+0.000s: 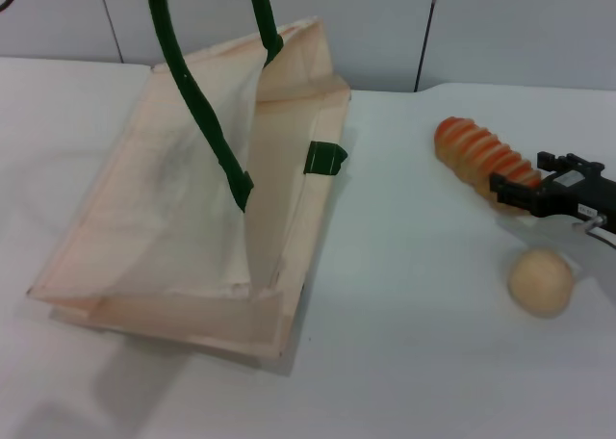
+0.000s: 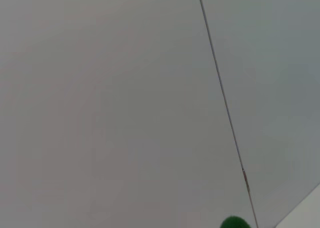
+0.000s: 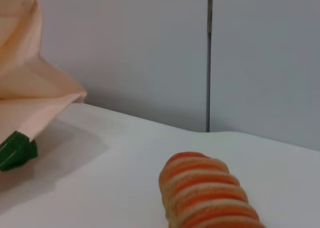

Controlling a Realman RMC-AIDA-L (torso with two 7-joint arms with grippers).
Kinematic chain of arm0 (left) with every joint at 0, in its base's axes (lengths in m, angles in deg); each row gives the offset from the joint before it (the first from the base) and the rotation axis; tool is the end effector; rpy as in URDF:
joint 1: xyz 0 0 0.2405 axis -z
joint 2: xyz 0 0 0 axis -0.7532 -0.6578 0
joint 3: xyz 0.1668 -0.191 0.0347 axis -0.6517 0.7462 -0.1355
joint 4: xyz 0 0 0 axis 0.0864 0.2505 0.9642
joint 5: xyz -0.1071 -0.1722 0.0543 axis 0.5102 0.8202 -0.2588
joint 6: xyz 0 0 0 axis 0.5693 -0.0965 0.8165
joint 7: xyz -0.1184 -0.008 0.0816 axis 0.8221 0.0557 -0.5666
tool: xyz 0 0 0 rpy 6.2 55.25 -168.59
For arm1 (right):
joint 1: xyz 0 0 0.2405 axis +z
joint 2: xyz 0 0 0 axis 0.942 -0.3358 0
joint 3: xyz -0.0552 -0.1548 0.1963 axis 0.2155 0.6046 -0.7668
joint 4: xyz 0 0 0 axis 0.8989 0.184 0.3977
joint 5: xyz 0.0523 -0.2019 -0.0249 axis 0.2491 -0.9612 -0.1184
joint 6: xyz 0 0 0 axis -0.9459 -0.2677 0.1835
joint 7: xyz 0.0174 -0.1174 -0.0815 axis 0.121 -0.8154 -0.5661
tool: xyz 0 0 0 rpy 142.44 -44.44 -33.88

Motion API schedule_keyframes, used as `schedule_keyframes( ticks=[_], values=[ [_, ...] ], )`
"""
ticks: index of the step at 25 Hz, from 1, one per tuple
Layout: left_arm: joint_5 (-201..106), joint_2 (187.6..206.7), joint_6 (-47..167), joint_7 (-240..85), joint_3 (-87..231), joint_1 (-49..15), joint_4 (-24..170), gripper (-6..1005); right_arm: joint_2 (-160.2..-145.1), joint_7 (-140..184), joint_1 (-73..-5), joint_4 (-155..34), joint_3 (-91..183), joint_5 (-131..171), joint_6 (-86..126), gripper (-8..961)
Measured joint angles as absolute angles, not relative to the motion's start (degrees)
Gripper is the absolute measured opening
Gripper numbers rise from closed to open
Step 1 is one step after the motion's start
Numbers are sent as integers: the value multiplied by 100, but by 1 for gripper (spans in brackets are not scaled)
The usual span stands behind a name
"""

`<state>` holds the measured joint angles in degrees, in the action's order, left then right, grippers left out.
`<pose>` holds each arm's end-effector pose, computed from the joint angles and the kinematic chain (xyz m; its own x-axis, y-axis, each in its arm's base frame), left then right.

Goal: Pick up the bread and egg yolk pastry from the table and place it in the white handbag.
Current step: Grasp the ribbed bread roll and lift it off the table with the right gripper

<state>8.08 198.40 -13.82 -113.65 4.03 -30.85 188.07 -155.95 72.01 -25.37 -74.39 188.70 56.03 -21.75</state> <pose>-0.0963 0.3435 0.1401 0.9320 0.1391 0.3347 0.3551 -0.5348 -0.7667 0.3156 0.3987 -0.0288 0.7791 -0.4103 -0.4740 -0.6268 -0.5228 -0.5777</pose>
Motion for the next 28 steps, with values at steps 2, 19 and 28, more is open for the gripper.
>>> schedule_keyframes(
  ticks=[2, 19, 28],
  values=[
    [808, 19842, -1382, -11365, 403, -3085, 18803, 108, -15595, 7201, -2542, -7373, 18886, 5600, -2071, 849],
    [798, 19849, -1372, -11365, 421, -3076, 18803, 109, -15594, 7169, -2488, -6981, 18918, 5527, -1156, 841],
    [704, 19849, -1373, -11365, 421, -3090, 18803, 109, -15595, 7169, -2466, -6886, 18911, 5520, -994, 806]
  ],
)
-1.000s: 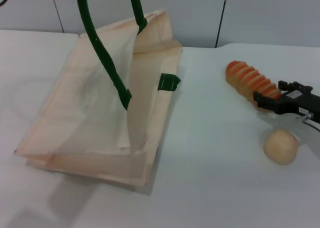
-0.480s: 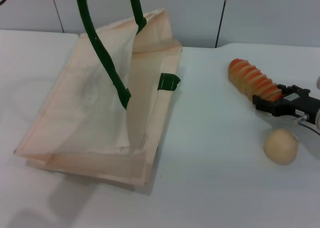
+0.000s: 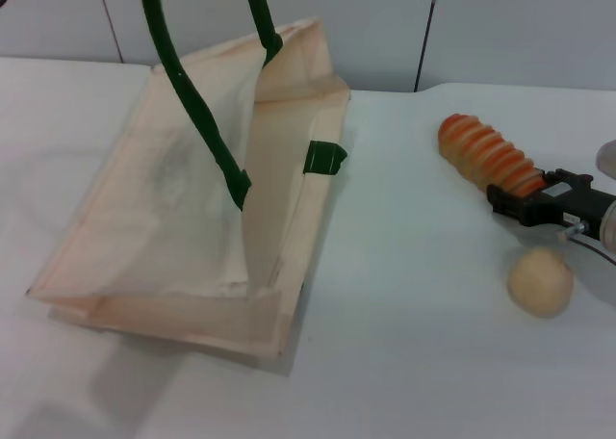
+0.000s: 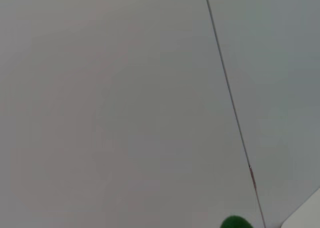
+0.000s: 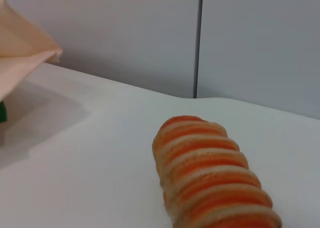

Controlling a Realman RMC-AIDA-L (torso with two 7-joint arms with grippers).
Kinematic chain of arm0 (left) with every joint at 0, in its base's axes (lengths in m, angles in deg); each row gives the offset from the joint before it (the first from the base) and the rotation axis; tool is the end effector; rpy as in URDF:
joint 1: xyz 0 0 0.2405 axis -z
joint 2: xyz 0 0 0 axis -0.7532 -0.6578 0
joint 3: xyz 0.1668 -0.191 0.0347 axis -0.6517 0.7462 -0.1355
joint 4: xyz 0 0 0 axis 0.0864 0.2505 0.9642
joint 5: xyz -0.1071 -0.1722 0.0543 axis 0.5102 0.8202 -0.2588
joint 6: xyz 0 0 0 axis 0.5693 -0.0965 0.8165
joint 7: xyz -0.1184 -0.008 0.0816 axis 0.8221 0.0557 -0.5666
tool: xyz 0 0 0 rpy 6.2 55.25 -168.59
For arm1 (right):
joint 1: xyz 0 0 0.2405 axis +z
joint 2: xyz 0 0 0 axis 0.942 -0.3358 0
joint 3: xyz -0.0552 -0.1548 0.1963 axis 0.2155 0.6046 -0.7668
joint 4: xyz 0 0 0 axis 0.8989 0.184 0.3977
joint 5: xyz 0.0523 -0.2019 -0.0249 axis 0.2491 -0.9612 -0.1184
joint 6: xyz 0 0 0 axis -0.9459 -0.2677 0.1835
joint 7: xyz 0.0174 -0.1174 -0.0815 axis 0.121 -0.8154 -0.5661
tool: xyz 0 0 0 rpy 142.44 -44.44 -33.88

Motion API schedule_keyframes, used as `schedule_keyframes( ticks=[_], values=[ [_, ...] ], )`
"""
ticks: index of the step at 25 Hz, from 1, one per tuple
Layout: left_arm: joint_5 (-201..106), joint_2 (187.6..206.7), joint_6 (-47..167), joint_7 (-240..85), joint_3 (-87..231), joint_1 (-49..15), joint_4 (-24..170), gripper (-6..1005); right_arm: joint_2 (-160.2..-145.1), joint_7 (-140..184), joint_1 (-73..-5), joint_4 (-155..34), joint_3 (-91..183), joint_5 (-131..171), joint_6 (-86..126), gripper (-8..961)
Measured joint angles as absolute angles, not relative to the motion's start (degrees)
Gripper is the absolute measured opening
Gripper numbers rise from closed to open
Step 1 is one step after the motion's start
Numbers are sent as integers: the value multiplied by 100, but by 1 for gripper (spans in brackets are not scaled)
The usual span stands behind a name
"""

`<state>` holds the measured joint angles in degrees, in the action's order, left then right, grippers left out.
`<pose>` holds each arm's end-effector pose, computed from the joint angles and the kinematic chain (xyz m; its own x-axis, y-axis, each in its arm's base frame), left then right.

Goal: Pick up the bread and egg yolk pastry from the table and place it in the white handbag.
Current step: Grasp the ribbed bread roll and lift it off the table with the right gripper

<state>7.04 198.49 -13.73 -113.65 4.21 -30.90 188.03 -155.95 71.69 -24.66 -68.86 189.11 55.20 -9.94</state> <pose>-0.0989 0.3445 0.1417 0.9339 0.1443 0.3270 0.3526 -0.5214 -0.7770 0.3174 0.4043 -0.0462 0.7782 -0.4775 -0.4079 -0.6197 -0.4785 -0.6221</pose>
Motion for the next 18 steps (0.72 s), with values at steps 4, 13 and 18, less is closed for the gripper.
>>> schedule_keyframes(
  ticks=[4, 13, 18],
  values=[
    [656, 19849, -1379, -11365, 420, -3110, 18803, 109, -15596, 7165, -2477, -6889, 18881, 5553, -1018, 741],
    [627, 19843, -1382, -11365, 420, -3129, 18803, 109, -15599, 7207, -2497, -7276, 18772, 5916, -1951, 646],
    [586, 19838, -1380, -11376, 420, -3091, 18803, 109, -15604, 7477, -2533, -7897, 18770, 6058, -2926, 611]
  ],
)
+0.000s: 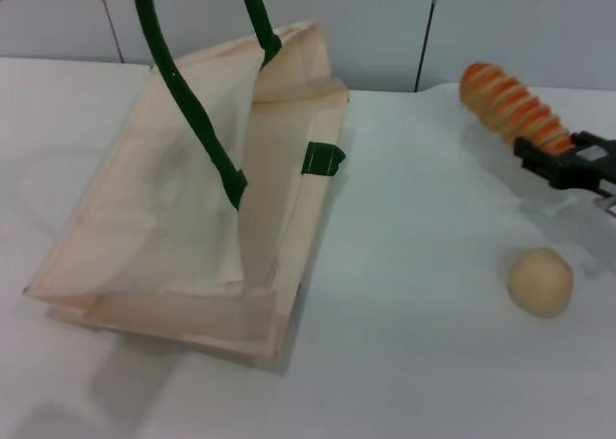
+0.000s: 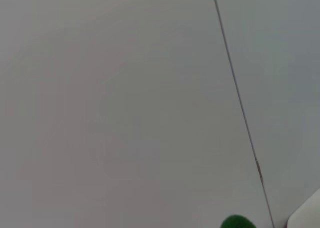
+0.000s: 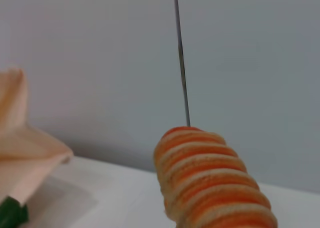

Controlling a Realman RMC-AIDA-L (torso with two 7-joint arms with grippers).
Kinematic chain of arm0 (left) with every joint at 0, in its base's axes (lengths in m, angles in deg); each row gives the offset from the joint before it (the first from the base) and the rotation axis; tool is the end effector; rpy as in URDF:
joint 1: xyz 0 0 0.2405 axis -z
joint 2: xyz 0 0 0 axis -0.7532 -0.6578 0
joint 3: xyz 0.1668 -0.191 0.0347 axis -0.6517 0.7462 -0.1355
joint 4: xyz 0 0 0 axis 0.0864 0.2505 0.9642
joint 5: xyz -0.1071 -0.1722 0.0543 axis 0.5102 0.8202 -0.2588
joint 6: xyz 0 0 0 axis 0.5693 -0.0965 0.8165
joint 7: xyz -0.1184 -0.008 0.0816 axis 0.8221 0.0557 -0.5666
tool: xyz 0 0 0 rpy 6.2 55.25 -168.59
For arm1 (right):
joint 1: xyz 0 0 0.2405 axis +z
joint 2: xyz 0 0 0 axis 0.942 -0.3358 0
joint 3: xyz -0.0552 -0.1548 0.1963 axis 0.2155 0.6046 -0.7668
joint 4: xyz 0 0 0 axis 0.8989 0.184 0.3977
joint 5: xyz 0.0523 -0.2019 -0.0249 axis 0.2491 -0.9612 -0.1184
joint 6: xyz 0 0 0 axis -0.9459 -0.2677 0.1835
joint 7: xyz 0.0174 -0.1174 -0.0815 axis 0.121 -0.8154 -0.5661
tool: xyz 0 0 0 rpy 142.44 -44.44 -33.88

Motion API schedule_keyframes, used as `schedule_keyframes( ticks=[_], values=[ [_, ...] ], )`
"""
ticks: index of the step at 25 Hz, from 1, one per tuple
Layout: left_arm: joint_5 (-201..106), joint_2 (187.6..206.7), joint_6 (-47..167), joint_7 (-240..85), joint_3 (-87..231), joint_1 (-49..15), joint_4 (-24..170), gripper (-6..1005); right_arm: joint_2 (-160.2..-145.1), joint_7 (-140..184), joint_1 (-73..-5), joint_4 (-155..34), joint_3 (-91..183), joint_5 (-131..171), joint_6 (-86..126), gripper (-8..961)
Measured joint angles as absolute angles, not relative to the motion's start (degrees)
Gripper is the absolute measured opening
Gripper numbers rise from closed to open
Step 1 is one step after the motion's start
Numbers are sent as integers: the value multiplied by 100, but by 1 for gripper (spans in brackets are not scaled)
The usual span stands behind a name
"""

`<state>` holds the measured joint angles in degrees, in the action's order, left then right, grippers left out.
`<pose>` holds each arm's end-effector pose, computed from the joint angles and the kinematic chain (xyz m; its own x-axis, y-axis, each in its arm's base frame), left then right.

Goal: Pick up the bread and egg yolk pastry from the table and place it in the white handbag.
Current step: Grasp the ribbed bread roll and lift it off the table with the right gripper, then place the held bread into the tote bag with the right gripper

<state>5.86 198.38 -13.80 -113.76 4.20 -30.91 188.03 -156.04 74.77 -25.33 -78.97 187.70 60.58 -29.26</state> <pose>-0.1014 0.3453 0.1432 0.9387 0.1490 0.3109 0.3423 -0.5102 -0.7890 0.3123 0.4011 -0.0065 0.7195 -0.3666 -0.5898 -0.6888 -0.4849 -0.5389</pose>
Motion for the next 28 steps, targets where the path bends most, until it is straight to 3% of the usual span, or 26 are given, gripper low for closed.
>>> schedule_keyframes(
  ticks=[11, 18, 28],
  values=[
    [643, 19828, -1304, -11509, 430, -3011, 18803, 109, -15630, 7577, -2690, -8657, 18841, 5678, -5182, 556],
    [820, 19822, -1302, -11603, 495, -2812, 18789, 109, -15657, 7587, -2603, -8495, 18843, 5132, -5269, 501],
    [885, 19828, -1335, -11669, 413, -2689, 18775, 109, -15648, 7525, -2452, -7766, 19159, 5074, -4808, 495]
  ],
)
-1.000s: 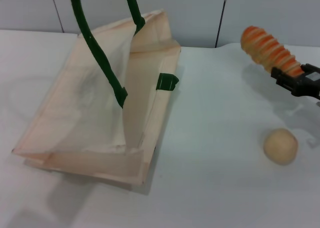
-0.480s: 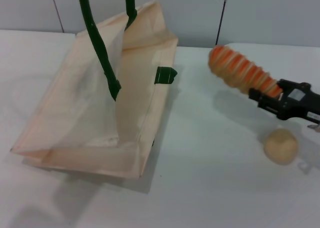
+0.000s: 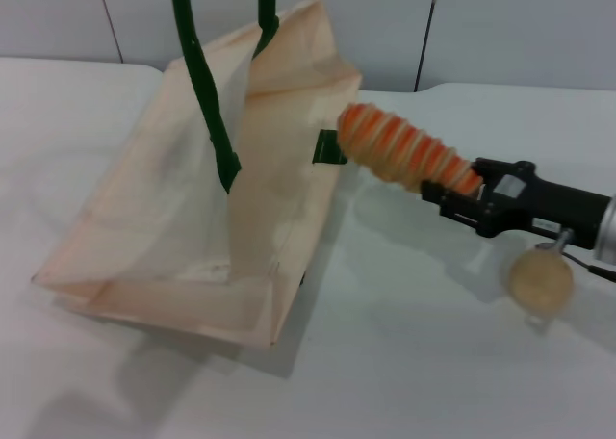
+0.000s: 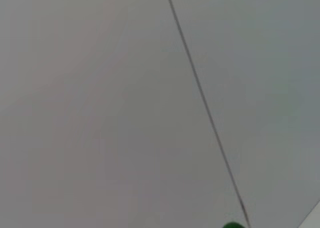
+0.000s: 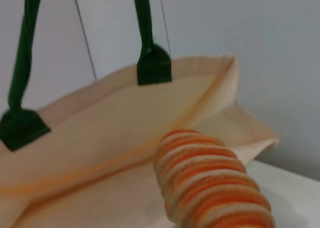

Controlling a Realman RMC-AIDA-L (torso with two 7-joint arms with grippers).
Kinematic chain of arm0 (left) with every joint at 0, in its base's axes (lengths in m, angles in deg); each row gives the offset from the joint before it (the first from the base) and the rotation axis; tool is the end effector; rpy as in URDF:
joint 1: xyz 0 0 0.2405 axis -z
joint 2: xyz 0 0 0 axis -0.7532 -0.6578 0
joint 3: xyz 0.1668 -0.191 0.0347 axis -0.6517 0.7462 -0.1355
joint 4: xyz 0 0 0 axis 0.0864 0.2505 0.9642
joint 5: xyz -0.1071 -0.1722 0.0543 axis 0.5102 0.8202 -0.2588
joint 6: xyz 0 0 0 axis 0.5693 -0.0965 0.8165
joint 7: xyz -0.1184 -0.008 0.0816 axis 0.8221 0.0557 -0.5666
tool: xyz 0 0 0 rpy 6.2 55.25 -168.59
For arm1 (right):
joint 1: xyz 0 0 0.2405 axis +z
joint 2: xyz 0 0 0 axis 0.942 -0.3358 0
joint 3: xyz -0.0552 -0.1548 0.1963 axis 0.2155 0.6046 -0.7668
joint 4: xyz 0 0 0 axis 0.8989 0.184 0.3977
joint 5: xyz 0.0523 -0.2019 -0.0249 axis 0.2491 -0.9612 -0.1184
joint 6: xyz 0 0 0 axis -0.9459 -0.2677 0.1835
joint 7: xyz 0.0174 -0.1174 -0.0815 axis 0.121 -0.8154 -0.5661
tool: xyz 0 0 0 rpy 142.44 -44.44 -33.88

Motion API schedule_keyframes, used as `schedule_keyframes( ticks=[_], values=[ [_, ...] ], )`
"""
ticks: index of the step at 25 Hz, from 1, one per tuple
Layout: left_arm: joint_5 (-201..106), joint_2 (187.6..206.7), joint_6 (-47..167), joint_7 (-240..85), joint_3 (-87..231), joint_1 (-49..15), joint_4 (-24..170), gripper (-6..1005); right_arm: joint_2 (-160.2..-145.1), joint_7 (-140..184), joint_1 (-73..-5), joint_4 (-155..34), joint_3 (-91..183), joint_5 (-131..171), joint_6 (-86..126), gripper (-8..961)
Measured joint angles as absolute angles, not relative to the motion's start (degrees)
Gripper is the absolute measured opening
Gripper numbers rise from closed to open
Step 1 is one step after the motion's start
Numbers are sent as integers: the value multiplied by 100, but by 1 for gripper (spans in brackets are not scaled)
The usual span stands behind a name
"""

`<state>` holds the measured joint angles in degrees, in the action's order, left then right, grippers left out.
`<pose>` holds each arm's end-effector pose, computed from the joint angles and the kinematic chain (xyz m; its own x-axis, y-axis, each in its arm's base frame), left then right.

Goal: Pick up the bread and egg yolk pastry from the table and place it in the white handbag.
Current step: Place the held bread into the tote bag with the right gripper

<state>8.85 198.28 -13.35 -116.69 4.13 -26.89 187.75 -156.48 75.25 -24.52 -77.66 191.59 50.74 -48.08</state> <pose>-0.0719 0.3499 0.1404 0.9515 0.0416 0.3049 0.2743 -0.5636 -0.7792 0.2631 0.3692 -0.0366 0.7732 -0.2866 -0.5657 -0.5154 -0.8038 -0.2971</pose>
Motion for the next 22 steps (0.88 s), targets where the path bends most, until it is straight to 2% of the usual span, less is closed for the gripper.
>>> schedule_keyframes(
  ticks=[12, 22],
  values=[
    [1104, 19831, -1325, -11765, 242, -2620, 18775, 109, -15619, 7028, -2160, -6413, 19516, 5061, -2983, 469],
    [1165, 19840, -1308, -11773, 6, -2566, 18777, 109, -15621, 6822, -1886, -6024, 19512, 5060, -2409, 447]
  ],
)
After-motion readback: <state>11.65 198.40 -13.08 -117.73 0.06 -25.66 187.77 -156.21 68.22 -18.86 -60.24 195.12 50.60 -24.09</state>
